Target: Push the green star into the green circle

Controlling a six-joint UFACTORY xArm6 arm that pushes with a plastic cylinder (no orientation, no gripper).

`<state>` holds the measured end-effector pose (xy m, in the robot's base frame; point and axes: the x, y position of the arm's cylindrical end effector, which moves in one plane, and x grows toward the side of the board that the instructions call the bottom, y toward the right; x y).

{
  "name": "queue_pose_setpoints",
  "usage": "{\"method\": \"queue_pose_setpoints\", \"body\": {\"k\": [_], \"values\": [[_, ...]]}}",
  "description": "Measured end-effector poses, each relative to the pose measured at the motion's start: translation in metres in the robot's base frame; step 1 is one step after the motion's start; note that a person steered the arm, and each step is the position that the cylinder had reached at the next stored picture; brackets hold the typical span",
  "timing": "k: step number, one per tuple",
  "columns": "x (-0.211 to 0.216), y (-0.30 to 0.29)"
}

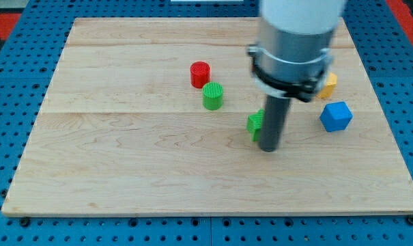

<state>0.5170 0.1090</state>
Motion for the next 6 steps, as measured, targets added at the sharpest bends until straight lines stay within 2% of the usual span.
{"method": "queue_pose_setpoints", "body": {"k": [1,3,4,5,6], "values": [[-0.009,0.077],[-0.042,-0.073],[-0.039,-0.063],[-0.064,-0.062],[-0.083,-0.113]]}}
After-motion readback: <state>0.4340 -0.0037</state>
